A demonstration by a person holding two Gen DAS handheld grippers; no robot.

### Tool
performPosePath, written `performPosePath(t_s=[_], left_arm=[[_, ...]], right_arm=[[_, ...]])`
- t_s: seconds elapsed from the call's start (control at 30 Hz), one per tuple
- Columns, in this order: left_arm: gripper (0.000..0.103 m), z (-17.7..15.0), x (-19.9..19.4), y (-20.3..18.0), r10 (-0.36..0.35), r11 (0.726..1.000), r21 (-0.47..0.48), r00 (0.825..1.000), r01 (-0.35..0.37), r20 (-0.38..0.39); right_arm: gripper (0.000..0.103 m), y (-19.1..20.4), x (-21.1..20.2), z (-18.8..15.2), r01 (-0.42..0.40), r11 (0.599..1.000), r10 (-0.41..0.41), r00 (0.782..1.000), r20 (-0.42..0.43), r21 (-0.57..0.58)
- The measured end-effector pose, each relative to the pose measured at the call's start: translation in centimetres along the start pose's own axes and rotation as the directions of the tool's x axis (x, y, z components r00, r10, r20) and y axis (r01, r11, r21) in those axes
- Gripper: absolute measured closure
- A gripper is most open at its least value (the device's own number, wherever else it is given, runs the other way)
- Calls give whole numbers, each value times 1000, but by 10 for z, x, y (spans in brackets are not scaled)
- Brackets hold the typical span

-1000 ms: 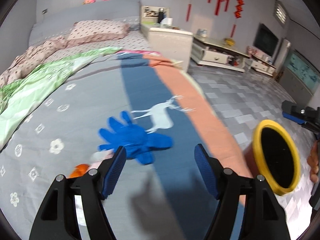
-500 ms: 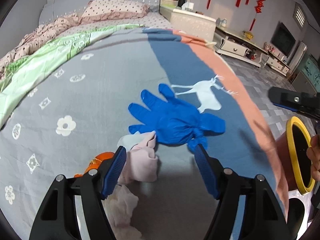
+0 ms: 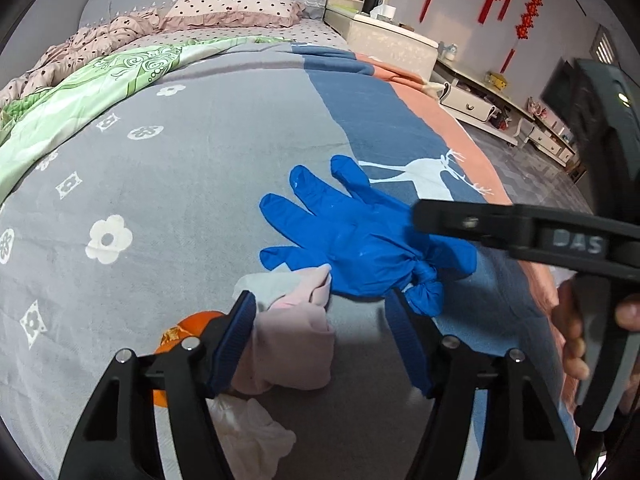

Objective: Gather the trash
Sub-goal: 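Grasp the pink cloth with the left tool while the right tool grasps the blue glove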

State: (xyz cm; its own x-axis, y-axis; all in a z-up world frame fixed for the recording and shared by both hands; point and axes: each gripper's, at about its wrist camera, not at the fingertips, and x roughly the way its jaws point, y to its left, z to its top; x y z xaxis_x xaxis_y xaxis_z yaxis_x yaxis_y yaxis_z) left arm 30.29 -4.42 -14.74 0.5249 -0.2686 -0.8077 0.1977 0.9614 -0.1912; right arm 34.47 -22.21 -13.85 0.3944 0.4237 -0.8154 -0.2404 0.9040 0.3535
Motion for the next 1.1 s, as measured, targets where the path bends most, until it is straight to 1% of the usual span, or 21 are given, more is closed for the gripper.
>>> performPosePath(t_s=[0.13,0.2,0.27,0.3,0.37,0.4,0.43,0.47,0.53,0.6,0.8,1.1], left_arm=[[57,-4,4,6,11,1000,-10,1000,-11,1],[61,-5,4,10,12,1000,-15,1000,-12,5],[69,-7,5,9,30,1000,-6,1000,-30,8],[69,-7,5,10,33,999,-6,999,-33,8],[72,-7,6,10,32,999,-6,999,-32,7],[73,-7,6,10,32,999,-5,999,-32,7],[73,-7,6,9,34,999,-5,999,-34,7],[75,-7,5,9,36,999,-4,999,-36,7],[76,-7,5,10,37,999,-8,999,-37,7],[77,-6,2,13,30,999,-24,1000,-29,4],[82,-5,-8,18,10,999,-44,1000,-10,1],[85,-5,-35,-4,-9,1000,-15,999,9,33]], right_arm=[[49,5,18,2,15,1000,-16,999,-31,-15],[50,6,23,1,17,1000,-18,999,-39,-25],[50,8,27,1,19,999,-20,999,-44,-30],[53,9,28,1,26,999,-28,998,-47,-34],[64,12,31,0,38,998,-40,998,-52,-45],[75,14,33,-2,37,998,-40,997,-59,-50],[81,15,34,-3,33,998,-36,997,-65,-53],[82,17,35,-5,29,998,-33,997,-71,-55],[89,19,36,-7,29,998,-33,997,-73,-57],[92,17,32,-7,18,999,-21,998,-65,-38],[94,19,5,-2,8,1000,-8,1000,-7,-24],[94,13,-43,-7,0,1000,0,998,62,4]])
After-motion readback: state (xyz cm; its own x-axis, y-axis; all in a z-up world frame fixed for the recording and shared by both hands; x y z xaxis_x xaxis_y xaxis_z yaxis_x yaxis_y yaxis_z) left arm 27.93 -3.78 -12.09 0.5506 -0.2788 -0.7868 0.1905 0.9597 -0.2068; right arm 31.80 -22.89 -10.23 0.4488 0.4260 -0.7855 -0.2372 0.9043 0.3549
